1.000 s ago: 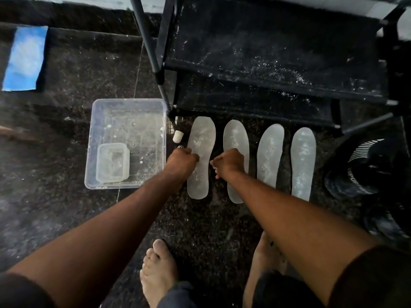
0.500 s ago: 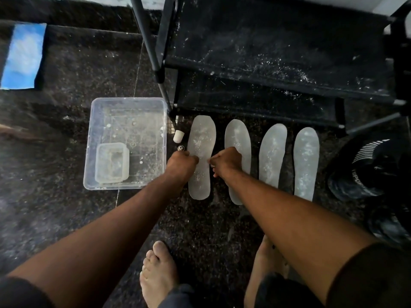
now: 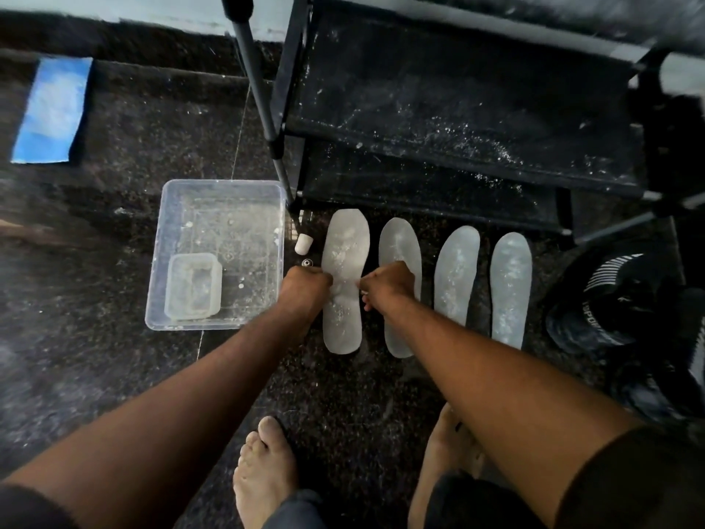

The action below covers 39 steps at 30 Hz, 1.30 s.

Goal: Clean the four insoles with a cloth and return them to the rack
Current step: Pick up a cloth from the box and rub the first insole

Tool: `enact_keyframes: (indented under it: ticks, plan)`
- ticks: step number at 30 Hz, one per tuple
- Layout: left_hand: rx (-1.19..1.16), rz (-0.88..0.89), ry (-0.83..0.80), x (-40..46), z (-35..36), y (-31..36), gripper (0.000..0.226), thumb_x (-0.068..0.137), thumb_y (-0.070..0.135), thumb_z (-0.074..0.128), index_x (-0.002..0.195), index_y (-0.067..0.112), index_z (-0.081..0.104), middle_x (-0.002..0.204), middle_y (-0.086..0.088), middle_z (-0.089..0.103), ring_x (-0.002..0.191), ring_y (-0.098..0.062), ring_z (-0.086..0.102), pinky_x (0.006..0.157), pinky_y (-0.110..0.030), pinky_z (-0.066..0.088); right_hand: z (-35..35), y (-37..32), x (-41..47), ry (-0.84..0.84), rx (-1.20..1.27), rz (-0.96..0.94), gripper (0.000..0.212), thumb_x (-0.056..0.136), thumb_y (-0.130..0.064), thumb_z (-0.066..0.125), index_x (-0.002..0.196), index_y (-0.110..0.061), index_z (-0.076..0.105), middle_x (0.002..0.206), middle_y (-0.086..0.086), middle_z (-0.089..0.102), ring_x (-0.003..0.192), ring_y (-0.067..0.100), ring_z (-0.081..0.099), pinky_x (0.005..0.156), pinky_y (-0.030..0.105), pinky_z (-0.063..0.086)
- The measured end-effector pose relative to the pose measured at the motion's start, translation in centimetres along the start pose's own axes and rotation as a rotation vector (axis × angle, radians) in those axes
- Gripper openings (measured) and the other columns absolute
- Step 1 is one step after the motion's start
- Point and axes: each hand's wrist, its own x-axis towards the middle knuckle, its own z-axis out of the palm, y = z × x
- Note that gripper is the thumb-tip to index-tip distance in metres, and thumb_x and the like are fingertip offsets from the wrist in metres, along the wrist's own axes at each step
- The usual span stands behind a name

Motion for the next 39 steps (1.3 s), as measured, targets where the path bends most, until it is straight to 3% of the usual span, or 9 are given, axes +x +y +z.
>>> enact_keyframes:
  ticks: [4,8,11,17,20,22,27,32,39]
  plan:
    - [-0.014,0.019,-0.057,-2.0,-0.5,1.7,0.021,0.095,0.008,0.054,0.083,0.011,0.071,0.078,-0.008,0.066,0.064,-0.02,0.059,0.056,-0.026,0.046,-2.5,-0.8,-2.1,0.008,0.023,-0.021,0.008,0.081,-0.008,0.076,0.079,-0.001,0.072,0.068,0.012,0.071,0.048,0.019,0.065,0.04,0.022,0.049]
    - [-0.09,0.005,-0.132,-5.6,-1.6,3.7,0.024,0.101,0.005,0.047,0.082,0.007,0.062,0.074,-0.008,0.055,0.057,-0.016,0.047,0.049,-0.026,0.036,-6.0,-2.0,-5.7,-0.011,0.068,-0.006,0.007,0.082,-0.002,0.073,0.079,0.003,0.069,0.069,0.018,0.071,0.052,0.025,0.066,0.059,0.041,0.062]
    - [-0.1,0.009,-0.159,-9.0,-2.6,5.6,0.022,0.098,0.003,0.044,0.085,0.008,0.061,0.077,-0.009,0.053,0.054,-0.014,0.047,0.05,-0.026,0.037,-9.2,-3.1,-9.3,-0.031,0.109,-0.009,0.005,0.084,0.001,0.069,0.084,0.006,0.069,0.071,0.02,0.071,0.053,0.026,0.065,0.062,0.043,0.062]
    - [-0.021,0.111,-0.205,-17.2,-4.8,10.1,0.026,0.101,0.008,0.049,0.112,-0.003,0.071,0.103,-0.018,0.073,0.092,-0.029,0.07,0.087,-0.034,0.058,-15.0,-5.5,-17.4,-0.076,0.14,-0.082,0.007,0.082,0.003,0.074,0.085,0.007,0.069,0.065,0.015,0.068,0.048,0.019,0.061,0.053,0.029,0.056]
    - [0.057,0.156,-0.324,-20.9,-6.0,12.9,0.035,0.107,0.007,0.037,0.13,-0.004,0.06,0.119,-0.014,0.069,0.11,-0.026,0.067,0.102,-0.037,0.054,-17.8,-6.6,-21.1,-0.082,0.176,-0.115,0.006,0.083,0.001,0.073,0.081,0.006,0.071,0.064,0.014,0.068,0.05,0.019,0.062,0.055,0.028,0.056]
    - [0.043,0.173,-0.327,-22.9,-6.5,14.1,0.037,0.106,0.006,0.034,0.13,-0.002,0.061,0.126,-0.012,0.067,0.119,-0.027,0.064,0.11,-0.04,0.049,-19.5,-7.2,-23.6,-0.083,0.216,-0.146,0.006,0.084,0.002,0.071,0.083,0.008,0.071,0.067,0.014,0.067,0.053,0.019,0.06,0.056,0.03,0.058]
    - [-0.101,0.233,-0.263,-27.0,-6.5,15.5,0.023,0.1,0.01,0.053,0.111,0.001,0.071,0.111,-0.014,0.076,0.103,-0.029,0.072,0.092,-0.039,0.059,-22.9,-7.9,-28.6,-0.061,0.286,-0.22,0.01,0.08,0.002,0.075,0.084,0.009,0.07,0.064,0.014,0.066,0.053,0.019,0.061,0.055,0.028,0.056]
    - [-0.251,0.276,-0.223,-31.1,-5.4,15.8,0.024,0.104,0.019,0.052,0.103,0.006,0.072,0.103,-0.015,0.077,0.1,-0.035,0.073,0.098,-0.053,0.056,-25.4,-7.9,-32.6,-0.044,0.294,-0.291,0.012,0.078,0.002,0.077,0.084,0.01,0.071,0.067,0.016,0.068,0.051,0.018,0.062,0.058,0.03,0.058]
    - [-0.396,0.268,-0.28,-33.6,-5.0,12.6,0.034,0.108,0.029,0.047,0.119,0.008,0.071,0.107,-0.013,0.078,0.105,-0.033,0.073,0.102,-0.055,0.053,-25.9,-6.3,-35.7,-0.028,0.274,-0.321,0.012,0.078,-0.001,0.078,0.082,0.009,0.071,0.07,0.018,0.069,0.057,0.021,0.063,0.06,0.031,0.059]
